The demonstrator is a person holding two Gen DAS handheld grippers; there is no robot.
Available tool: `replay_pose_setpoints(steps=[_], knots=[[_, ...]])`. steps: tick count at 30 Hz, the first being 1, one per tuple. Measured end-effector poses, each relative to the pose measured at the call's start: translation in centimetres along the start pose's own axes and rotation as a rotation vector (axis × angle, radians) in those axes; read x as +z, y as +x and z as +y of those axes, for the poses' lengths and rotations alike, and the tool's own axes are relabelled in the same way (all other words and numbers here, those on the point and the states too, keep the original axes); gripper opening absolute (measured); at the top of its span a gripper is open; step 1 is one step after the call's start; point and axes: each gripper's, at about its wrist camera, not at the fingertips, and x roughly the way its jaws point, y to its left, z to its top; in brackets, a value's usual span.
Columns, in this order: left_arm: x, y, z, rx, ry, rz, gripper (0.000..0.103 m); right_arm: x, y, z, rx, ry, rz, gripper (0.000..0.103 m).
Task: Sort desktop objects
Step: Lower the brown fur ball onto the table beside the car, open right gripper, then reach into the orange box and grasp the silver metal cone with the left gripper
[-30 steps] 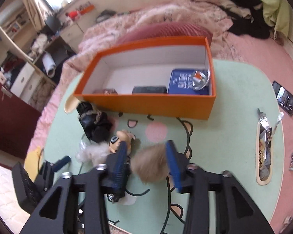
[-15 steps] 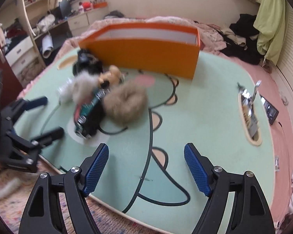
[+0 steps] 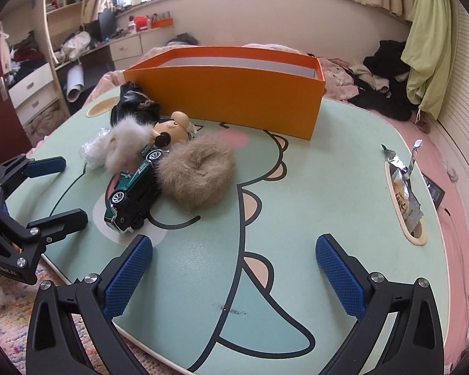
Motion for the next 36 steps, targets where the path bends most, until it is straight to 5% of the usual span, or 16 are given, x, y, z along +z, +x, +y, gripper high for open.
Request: replay_pose_setpoints(steps=[6,13,19,25,28,31,36], knots=[[2.1,-0.3,0.5,0.056,-0.036,0.012,0.103,-0.3,0.2,-0.6,0.003,0.002,-0.003,0.103],[12.6,-2.3,0.4,-0.049,-0.041,-0.053,0.103,-0.5,0.3,-0.7,0.004,0.001,-0.004,0.103],[20.8,3.7,-1.1,-0.122,-0.062,0.129,0.102,-0.5,0.2,-0.6,0.004,0.002,-0.004,0.103],[22.5,12.1,-3.4,-0.196,-0.151,0.334,0.095,0.9,-0.1,-0.5,0.005,0.000,-0.009,0.103],[22.7,14.3,-4.6,-0.218,-0.185,0.368,0.071,1.5,-0.1,-0.2,0.005,0.000,-0.009,0.103],[22.9,15.4,-5.4,-0.253,-0.214,0.367,0.067,1.5,-0.1,-0.2,0.005,0.000,-0.010,0.103],[22.8,15.7,-6.2,-0.274,-0.228,0.346,0.041,1.7,-0.4,0.3,0.005,0.001,-0.012,0.103]])
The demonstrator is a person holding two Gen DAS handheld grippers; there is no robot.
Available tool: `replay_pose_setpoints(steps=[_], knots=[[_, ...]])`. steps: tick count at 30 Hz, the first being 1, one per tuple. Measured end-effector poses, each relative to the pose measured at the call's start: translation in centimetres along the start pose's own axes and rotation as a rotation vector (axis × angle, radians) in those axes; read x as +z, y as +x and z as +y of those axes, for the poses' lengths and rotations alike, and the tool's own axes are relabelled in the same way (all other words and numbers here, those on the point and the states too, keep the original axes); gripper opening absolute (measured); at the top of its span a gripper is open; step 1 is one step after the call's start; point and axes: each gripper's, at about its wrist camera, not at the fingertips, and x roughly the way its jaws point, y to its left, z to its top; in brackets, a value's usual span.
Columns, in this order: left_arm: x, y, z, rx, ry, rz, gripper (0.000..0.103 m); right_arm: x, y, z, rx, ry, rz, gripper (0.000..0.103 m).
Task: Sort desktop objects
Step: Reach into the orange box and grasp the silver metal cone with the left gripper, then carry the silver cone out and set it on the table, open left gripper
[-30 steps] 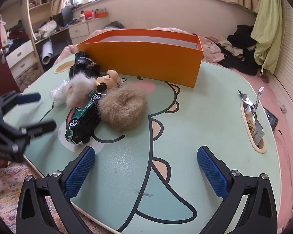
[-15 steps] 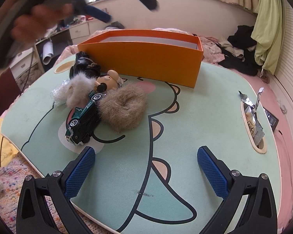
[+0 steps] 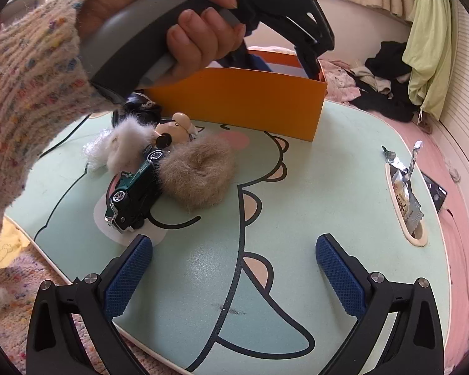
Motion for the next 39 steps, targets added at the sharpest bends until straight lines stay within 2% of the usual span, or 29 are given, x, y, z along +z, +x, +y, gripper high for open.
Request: replay_pose_setpoints(steps=[3,8,10,13,18,22,27,31,35,39], knots=[[-0.1,0.2,-0.2,0.006,0.004,-0.006,0.040,0.0,0.0,0.1,0.000,0.001,0.000,0.103],[0.1,0.7,-0.7,0.029,0.037,-0.034,0.031,0.1,0.1,0.0,0.000,0.002,0.000,0.103],[0.4,0.9,-0.5,0.019,0.028,-0.042,0.025,0.0,0.0,0.0,0.001,0.001,-0.001,0.103],[0.4,0.7,-0.3,0.001,0.043,-0.060,0.025,0.0,0.0,0.1,0.001,0.001,-0.002,0.103],[0.1,-1.4,0.2,-0.030,0.061,-0.123,0.025,0.1,0.0,0.1,0.001,0.001,-0.002,0.103],[-0.9,-4.8,0.7,-0.096,0.056,-0.186,0.025,0.0,0.0,0.0,0.001,0.001,-0.002,0.103],[-4.6,-9.8,1.6,-0.126,0.095,-0.268,0.025,0.0,0.0,0.0,0.002,0.001,-0.003,0.103],[-9.2,-12.2,3.7,-0.143,0.110,-0.284,0.025,0.0,0.0,0.0,0.002,0.001,-0.003,0.103],[-13.9,-12.7,6.3,-0.141,0.097,-0.283,0.025,0.0,0.1,0.0,0.001,0.001,-0.002,0.103],[-16.8,-11.5,7.7,-0.147,0.077,-0.241,0.025,0.1,0.0,-0.1,0.001,0.001,-0.003,0.103]])
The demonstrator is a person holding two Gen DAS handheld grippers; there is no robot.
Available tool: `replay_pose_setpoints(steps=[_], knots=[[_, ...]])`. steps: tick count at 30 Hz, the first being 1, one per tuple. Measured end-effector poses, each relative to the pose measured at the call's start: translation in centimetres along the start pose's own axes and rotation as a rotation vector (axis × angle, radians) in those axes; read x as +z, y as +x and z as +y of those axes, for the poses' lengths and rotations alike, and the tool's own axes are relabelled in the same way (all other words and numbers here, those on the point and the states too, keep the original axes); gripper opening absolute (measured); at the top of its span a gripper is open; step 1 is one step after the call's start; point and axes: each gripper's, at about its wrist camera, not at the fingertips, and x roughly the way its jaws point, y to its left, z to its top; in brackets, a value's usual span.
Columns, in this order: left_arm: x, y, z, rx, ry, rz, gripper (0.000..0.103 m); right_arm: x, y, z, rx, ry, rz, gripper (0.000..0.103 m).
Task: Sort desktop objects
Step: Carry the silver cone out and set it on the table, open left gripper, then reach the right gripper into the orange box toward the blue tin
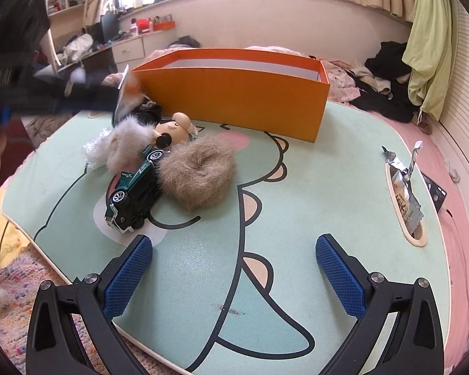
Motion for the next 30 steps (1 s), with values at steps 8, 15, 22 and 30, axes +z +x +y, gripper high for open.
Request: replay_pose_setpoints(steps=[8,15,22,30], knots=[[-2.1,-0.3,0.5,0.082,0.008,-0.053,0.064,0.0,0.0,0.0,0.000,0.000,0.000,0.103],[-5.1,-3.1,1.0,0.217,0.060,-0.100,0.080,0.0,0.0,0.0,0.000,0.000,0.000,0.103],[-10.1,-0.8,-0.1,0.391,0.206,-0.090,0.091,-0.1,-0.1,-0.1,-0.002,-0.002,0.001,0.103],[-10.0,-0.6,-0.2,0.395,0.224,-0.085,0.103,-0.2,-0.1,-0.1,-0.002,-0.002,0.001,0.103]])
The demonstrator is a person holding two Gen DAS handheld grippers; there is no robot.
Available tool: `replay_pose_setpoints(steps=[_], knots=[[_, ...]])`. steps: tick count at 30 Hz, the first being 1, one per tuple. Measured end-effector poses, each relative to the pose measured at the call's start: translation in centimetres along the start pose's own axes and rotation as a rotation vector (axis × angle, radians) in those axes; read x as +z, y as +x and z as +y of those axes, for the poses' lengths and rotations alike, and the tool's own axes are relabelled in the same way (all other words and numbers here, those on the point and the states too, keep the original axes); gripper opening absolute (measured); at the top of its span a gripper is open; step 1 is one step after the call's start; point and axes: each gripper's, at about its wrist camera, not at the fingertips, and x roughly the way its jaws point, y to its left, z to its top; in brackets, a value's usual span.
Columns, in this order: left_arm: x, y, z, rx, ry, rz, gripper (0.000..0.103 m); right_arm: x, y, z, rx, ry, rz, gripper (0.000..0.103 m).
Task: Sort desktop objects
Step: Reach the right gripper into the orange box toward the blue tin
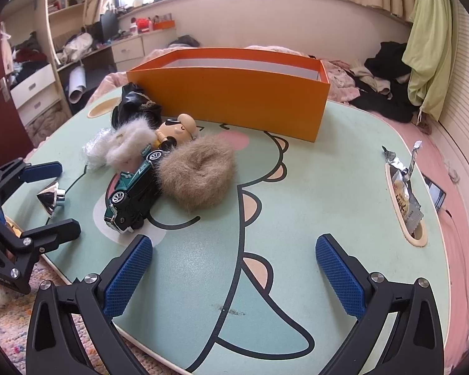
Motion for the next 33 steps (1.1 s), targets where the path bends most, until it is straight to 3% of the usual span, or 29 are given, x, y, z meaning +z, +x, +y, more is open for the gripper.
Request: replay_pose_setpoints(steps=[16,21,24,27,31,33], knots=[[-0.2,0.0,0.3,0.000,0.002,-0.002,0.103,-0.1,0.0,0.1,0.006,-0.010,0.011,0.103],[-0.3,0.1,0.2,-0.001,0.001,-0.002,0.103,0.8,-0.5,0.2,0.049,-0.046,0.104,0.103],[-0.3,0.1,0.2,-0.001,0.001,-0.002,0.103,3.5,-2.8,-0.3,-0.001,-0.087,0.038,0.103],[-0.3,0.1,0.2,-0.001,0.001,-0.002,0.103,8.2,-4.8,-2.1,-0.028,-0.026,-0.014,0.103],[-0.3,0.1,0.2,-0.001,0.002,-0.003,0.103,15.4,-2.8,-4.9,0.119,0.147,0.115,0.102],[-0.3,0.1,0.2,-0.002,0.002,-0.004,0.103,18.2,0.0,-5.3,0.139,0.195,0.211,0.092]])
